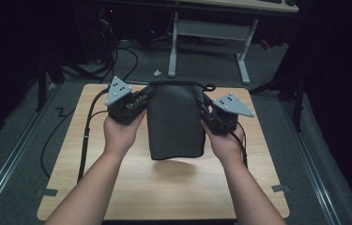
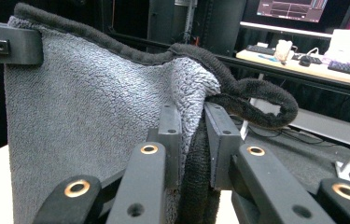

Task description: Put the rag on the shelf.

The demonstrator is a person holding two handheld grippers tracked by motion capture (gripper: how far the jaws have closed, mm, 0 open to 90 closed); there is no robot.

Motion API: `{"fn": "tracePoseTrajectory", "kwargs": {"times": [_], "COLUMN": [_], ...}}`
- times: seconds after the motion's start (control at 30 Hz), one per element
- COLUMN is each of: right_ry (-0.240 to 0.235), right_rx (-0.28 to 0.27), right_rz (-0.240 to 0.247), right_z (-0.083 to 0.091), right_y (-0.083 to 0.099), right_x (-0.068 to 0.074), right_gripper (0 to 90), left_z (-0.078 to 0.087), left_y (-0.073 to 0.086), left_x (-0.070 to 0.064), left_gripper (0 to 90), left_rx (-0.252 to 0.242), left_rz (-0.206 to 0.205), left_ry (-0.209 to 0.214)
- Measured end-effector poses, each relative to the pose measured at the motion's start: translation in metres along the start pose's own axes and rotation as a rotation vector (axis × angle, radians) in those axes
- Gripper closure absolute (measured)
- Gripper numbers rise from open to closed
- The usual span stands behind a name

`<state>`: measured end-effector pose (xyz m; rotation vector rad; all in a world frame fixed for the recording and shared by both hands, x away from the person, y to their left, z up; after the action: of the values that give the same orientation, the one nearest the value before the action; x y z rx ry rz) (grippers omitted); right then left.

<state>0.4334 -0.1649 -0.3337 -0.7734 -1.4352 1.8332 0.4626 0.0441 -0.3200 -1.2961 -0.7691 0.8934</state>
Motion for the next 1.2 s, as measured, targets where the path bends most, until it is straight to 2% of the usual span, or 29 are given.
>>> {"fn": "tracePoseTrajectory", "kwargs": {"times": [0.2, 0.4, 0.6, 0.8, 0.97, 1.1, 1.2], "right_ry": [0.003, -0.002, -0.007, -0.008, -0.022, -0.029, -0.032], "right_rx": [-0.008, -0.01, -0.021, -0.015, 0.0, 0.038, 0.072], "right_rz": [0.006, -0.009, -0.031, -0.026, -0.02, 0.002, -0.018], "right_z": [-0.013, -0.026, -0.036, -0.043, -0.051, -0.06, -0.069], "right_y": [-0.009, -0.017, -0.021, -0.021, -0.019, -0.011, -0.001], "right_x": [-0.014, -0.031, -0.045, -0.054, -0.063, -0.072, -0.078], "right_gripper": [79.0, 79.0, 78.9, 78.9, 78.8, 78.8, 78.8], "left_z": [-0.02, -0.041, -0.059, -0.07, -0.083, -0.095, -0.104], "left_y": [-0.012, -0.019, -0.027, -0.032, -0.025, -0.011, 0.004], "left_x": [0.008, 0.014, 0.017, 0.018, 0.024, 0.028, 0.032], "left_gripper": [84.3, 84.3, 84.2, 84.1, 83.7, 83.7, 83.5], "left_rx": [-0.003, 0.01, 0.013, 0.019, 0.043, 0.084, 0.117], "left_rz": [-0.028, -0.007, -0.036, -0.079, -0.078, -0.094, -0.091], "left_ry": [-0.014, -0.022, -0.046, -0.06, -0.065, -0.061, -0.065]}}
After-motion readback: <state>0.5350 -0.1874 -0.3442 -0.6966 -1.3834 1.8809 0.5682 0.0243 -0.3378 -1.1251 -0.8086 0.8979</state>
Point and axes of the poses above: each handheld gripper's, and its own axes: z roughly backward along the jaws, y roughly out of its underside, x roughly to its left, the point moved 6 cm from there along -z, roughly forward along the jaws, and after that the axes turned 14 degrees about -y, right-handed, at the moved point
